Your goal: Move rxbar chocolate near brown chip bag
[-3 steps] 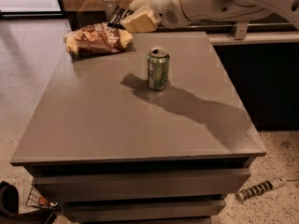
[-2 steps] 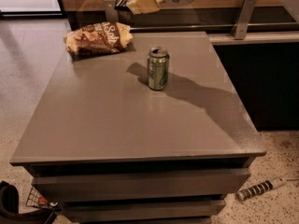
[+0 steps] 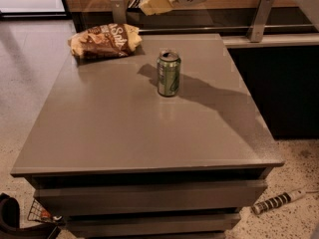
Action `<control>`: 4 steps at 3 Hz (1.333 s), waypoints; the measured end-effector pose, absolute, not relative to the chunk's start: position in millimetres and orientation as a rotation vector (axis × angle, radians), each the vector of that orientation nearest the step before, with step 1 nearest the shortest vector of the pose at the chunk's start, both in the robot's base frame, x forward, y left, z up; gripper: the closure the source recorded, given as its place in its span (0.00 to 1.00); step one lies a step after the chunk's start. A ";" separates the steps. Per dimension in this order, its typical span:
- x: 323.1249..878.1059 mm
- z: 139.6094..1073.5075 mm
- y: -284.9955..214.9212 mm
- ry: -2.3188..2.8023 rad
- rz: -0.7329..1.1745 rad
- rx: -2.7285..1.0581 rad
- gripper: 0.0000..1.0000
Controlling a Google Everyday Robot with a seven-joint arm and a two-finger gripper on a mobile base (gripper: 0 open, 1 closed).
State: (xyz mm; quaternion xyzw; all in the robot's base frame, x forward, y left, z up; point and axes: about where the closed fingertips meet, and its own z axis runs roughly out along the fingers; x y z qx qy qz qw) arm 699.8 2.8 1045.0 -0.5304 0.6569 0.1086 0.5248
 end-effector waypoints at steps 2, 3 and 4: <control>765.7 1004.7 -50.9 1.723 0.244 -1.214 1.00; 777.8 987.2 -66.3 1.763 0.260 -1.173 1.00; 781.0 964.8 -61.8 1.783 0.308 -1.140 1.00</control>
Offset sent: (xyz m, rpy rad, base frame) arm 0.1048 -0.1027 -0.0612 -0.0294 0.1520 -0.1758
